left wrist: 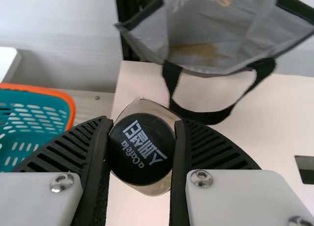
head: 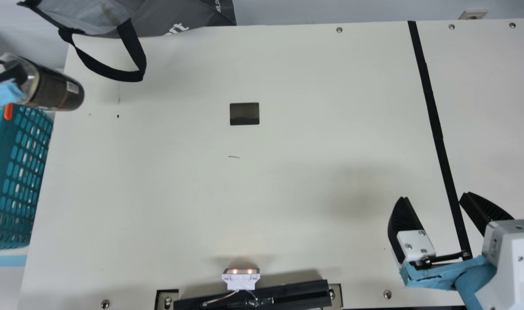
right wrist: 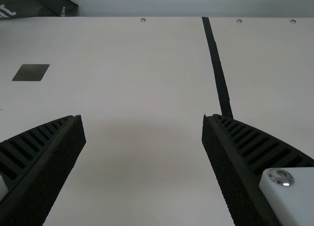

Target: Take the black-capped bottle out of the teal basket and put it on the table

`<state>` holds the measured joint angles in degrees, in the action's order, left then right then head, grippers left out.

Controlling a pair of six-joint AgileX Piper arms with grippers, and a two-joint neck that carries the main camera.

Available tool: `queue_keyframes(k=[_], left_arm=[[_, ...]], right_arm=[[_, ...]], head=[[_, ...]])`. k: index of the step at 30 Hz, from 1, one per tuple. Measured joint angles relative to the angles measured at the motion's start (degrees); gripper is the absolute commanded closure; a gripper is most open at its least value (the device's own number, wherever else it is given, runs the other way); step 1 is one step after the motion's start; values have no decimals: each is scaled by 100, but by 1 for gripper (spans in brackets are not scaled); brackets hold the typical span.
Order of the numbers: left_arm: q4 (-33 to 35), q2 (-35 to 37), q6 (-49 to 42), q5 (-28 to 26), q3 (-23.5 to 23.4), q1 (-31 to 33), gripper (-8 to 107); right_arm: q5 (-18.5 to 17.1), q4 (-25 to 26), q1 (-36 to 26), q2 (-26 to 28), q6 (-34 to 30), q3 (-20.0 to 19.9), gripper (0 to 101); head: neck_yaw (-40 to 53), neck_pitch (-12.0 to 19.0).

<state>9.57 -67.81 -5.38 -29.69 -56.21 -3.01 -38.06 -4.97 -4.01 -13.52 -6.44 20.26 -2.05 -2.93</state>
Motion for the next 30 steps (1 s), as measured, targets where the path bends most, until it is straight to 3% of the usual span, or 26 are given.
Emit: queue_keyframes(k=[14, 30], left_arm=[[-923, -70, 1063, -48, -127, 1172, 99], [-1376, -324, 1983, -84, -122, 2287, 99]], right_arm=[[0, 0, 0, 0, 0, 0, 10], [6, 0, 0, 0, 0, 0, 10]], head=[[0, 0], [0, -29]])
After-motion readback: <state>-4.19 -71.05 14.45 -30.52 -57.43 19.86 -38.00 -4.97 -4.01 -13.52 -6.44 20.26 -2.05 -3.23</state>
